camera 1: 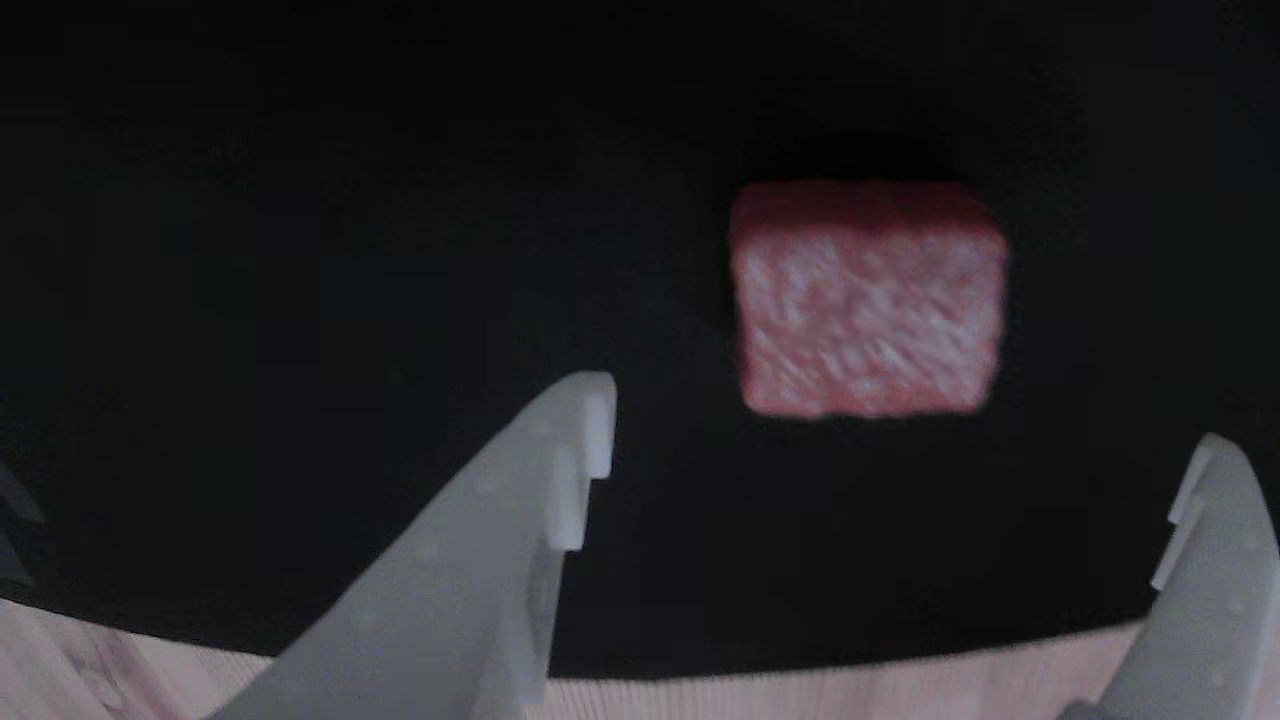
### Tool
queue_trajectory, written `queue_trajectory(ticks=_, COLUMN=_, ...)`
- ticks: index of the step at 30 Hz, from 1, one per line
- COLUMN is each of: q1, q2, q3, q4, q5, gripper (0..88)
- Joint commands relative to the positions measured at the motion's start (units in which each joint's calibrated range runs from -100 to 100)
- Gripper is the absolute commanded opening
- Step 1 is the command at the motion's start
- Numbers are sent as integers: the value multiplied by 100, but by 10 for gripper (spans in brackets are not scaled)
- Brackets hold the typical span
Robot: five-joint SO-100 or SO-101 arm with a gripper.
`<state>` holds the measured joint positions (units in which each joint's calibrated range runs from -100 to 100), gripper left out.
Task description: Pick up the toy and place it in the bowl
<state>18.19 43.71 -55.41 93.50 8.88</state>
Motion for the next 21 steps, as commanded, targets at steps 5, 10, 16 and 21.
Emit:
queue_trajectory(ticks=5, q1=-8, q2=251, q3=-241, q4=-19, q5=-6, gripper=393)
queue_trajectory(ticks=10, q1=-16, q2=485, q3=-484, q4=-120, q5=25, gripper=393)
queue_trajectory(ticks=16, q1=-16, q2=927, q3=-908, q4=-137, q5=25, gripper=393)
queue_trajectory(ticks=21, q1=-16, q2=1177, q3=-917, q4=-154, q5=-6, gripper=393)
